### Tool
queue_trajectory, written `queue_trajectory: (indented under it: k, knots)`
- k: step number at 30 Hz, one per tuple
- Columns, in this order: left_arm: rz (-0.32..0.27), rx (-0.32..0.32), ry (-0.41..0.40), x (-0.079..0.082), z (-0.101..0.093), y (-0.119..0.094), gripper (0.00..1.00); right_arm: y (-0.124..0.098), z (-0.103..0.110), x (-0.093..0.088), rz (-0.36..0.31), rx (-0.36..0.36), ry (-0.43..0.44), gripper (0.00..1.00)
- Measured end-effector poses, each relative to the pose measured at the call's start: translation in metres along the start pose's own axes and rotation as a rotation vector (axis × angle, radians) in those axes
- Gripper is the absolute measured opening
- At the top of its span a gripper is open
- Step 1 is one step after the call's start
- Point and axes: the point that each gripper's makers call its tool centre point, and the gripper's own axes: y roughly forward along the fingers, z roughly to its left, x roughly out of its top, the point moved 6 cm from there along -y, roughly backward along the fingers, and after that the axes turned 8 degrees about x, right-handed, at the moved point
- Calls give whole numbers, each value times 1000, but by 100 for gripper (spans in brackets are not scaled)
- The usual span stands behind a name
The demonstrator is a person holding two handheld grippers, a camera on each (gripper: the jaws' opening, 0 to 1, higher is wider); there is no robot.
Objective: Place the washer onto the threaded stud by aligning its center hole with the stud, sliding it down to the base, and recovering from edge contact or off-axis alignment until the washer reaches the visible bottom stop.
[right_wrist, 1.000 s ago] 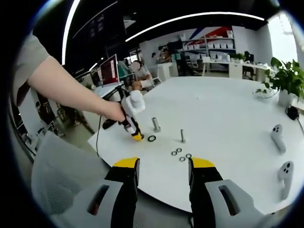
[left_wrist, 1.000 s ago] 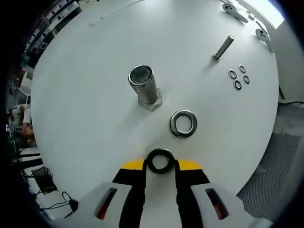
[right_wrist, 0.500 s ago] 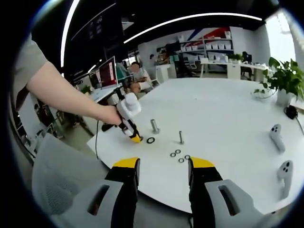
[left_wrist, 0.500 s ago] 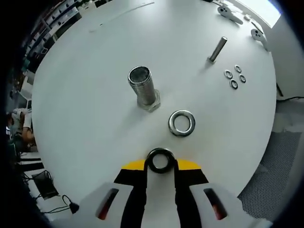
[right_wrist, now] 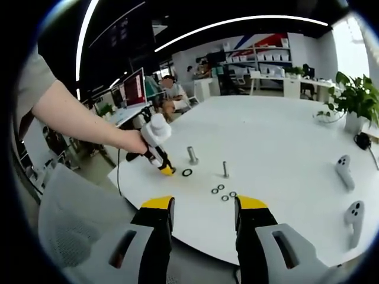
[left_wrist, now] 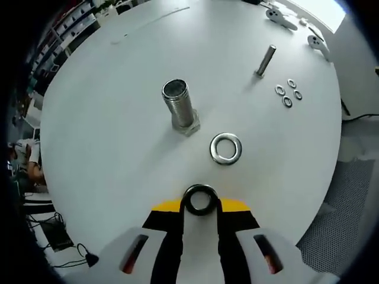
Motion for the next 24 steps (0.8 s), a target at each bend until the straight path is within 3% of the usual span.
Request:
queue_trajectory:
  k: [10,16,24]
  knots:
    - [-66,11,62,14,-6,-22,19,1,0,0,4,1,-1,43]
    - [-77,6,98,21,-7,-33,19,1,0,-1,5,1,1,43]
    - [-119,16,124,36,0,-44,19,1,0,0,2,-1,2,43]
